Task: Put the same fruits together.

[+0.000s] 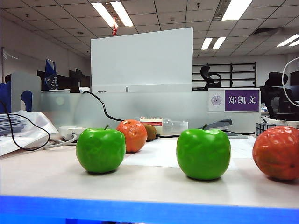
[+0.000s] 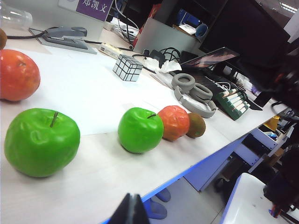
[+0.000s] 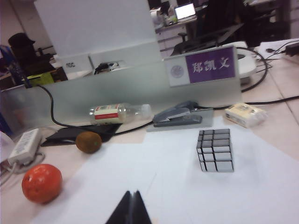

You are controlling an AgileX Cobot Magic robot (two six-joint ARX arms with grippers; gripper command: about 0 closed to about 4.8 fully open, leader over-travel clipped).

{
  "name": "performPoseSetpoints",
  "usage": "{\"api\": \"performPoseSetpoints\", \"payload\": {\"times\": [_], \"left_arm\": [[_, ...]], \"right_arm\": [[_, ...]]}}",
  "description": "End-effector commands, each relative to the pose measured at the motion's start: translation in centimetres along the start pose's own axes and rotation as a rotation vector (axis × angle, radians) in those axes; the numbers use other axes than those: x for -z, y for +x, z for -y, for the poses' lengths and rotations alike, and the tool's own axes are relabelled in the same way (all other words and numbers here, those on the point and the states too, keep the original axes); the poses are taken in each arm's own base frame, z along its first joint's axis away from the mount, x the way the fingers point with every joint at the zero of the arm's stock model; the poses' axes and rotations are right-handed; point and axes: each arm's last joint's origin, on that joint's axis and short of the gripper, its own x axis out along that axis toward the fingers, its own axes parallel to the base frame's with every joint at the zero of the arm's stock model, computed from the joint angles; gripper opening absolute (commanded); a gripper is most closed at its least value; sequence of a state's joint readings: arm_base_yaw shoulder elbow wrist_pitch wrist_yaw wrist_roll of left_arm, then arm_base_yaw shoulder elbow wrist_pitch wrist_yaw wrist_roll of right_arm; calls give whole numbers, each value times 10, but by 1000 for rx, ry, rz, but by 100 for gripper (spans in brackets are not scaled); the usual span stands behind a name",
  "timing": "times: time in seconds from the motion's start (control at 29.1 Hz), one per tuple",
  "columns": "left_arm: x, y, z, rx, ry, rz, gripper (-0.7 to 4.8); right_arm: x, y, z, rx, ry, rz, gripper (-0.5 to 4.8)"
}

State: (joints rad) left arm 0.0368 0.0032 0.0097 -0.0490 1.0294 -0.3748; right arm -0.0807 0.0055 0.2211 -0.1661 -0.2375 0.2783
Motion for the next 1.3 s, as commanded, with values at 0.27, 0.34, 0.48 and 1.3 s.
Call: {"api": "performPoseSetpoints", "payload": {"times": [0.27,0.34,0.48,1.3], "left_arm": [[-1,2,2,6,35,2,40],[-1,2,2,6,35,2,101],[-1,2,2,6,35,2,121],[-1,2,1,-17,37,11,122]], "right_arm": [[-58,-13,-21,0,-134,-145,-2],[-59,-11,-21,-11,-197,-253,-2],[-53,-3,-18,33,-258,-395,-1],[-26,44,3,173,-324,-747,479]]}}
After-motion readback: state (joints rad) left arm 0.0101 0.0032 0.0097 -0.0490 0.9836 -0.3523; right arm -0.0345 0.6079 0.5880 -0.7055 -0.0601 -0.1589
